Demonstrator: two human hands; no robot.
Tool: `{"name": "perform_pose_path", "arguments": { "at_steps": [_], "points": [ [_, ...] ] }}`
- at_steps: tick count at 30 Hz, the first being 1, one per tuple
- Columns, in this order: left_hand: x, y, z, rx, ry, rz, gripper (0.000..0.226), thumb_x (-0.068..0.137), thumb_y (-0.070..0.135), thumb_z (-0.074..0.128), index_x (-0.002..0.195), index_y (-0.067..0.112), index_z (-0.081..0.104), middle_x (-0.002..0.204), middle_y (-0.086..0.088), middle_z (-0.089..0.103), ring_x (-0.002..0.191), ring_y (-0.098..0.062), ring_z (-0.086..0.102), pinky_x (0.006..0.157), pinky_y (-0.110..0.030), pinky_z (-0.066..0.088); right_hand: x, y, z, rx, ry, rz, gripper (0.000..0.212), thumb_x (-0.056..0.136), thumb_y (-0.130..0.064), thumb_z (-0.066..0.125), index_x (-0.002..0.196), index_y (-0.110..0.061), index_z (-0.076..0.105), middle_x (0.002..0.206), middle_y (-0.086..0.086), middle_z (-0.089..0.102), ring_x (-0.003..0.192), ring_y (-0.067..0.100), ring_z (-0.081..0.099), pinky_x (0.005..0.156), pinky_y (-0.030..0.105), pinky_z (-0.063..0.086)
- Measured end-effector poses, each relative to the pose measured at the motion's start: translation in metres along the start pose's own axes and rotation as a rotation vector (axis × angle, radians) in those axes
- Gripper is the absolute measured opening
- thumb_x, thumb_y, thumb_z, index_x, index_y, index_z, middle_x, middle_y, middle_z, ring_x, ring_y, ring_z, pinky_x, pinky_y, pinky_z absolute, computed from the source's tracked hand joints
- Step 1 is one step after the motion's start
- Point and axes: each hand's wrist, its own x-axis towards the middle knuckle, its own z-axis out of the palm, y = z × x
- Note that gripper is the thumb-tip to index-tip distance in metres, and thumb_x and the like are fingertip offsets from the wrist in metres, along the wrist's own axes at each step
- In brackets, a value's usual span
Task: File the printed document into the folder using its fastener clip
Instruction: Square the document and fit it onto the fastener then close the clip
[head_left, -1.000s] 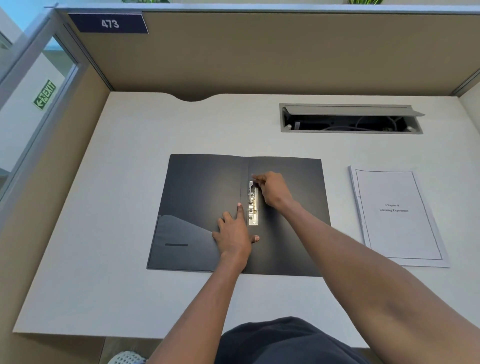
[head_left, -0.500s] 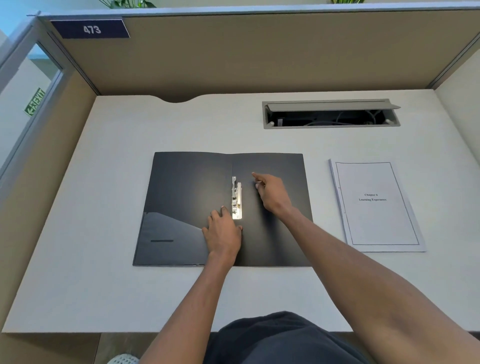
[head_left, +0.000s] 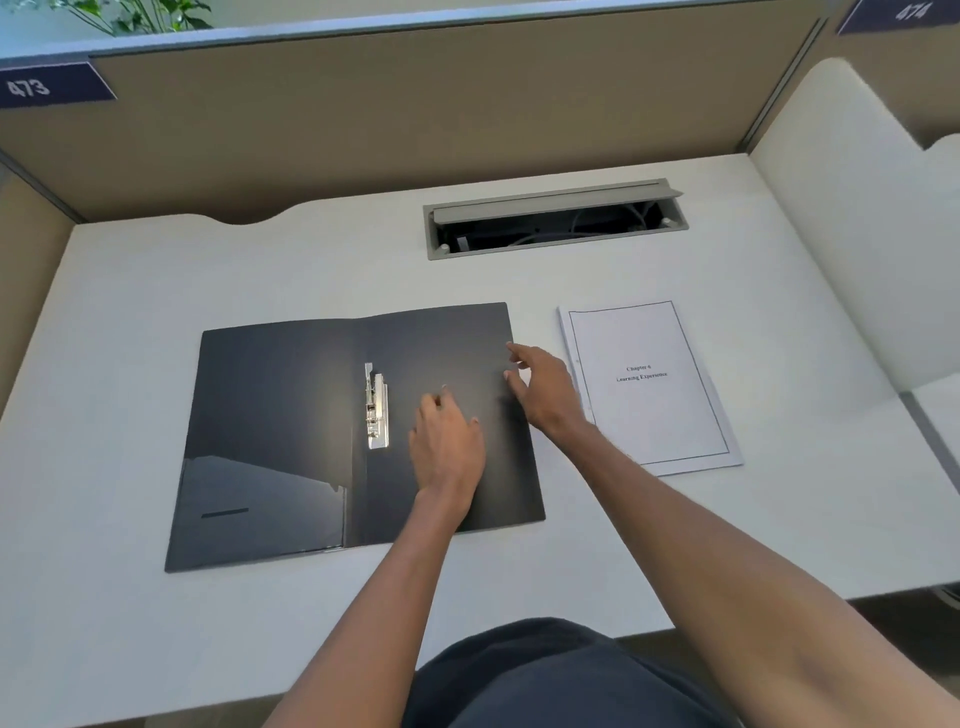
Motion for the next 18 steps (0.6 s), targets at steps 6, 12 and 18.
{"name": "perform_pose_path", "arguments": {
  "at_steps": [6, 12, 18],
  "points": [
    [-0.007, 0.057, 0.031, -0.183, -0.078, 0.067, 0.044, 0.1, 0.026, 0.059, 0.139, 0.006, 0.053, 0.128, -0.01, 0.053, 0.119, -0.029, 0.054, 0.1, -0.043, 0.051, 0.0, 0.044, -0.061, -0.012, 0.113, 0.022, 0.044, 0.099, -0.02, 0.062, 0.142, -0.013, 0.056, 0.131, 0.004, 0.063, 0.119, 0.019, 0.059, 0.103, 0.036, 0.048],
    [-0.008, 0.103, 0.062, -0.301, -0.187, 0.049, 0.055, 0.102, 0.026, 0.055, 0.149, 0.001, 0.044, 0.147, -0.013, 0.043, 0.137, -0.027, 0.044, 0.107, -0.034, 0.041, 0.0, 0.099, -0.119, -0.083, 0.221, 0.132, 0.045, 0.098, -0.021, 0.062, 0.141, -0.011, 0.055, 0.14, 0.007, 0.053, 0.131, 0.024, 0.05, 0.1, 0.038, 0.05],
    [-0.004, 0.132, 0.085, -0.354, -0.255, -0.097, 0.053, 0.1, 0.026, 0.054, 0.145, -0.001, 0.046, 0.147, -0.016, 0.043, 0.135, -0.031, 0.046, 0.101, -0.038, 0.044, -0.005, 0.138, -0.155, -0.197, 0.258, 0.305, 0.053, 0.097, -0.026, 0.063, 0.144, -0.004, 0.05, 0.143, 0.014, 0.048, 0.137, 0.032, 0.043, 0.106, 0.044, 0.047]
  ]
}}
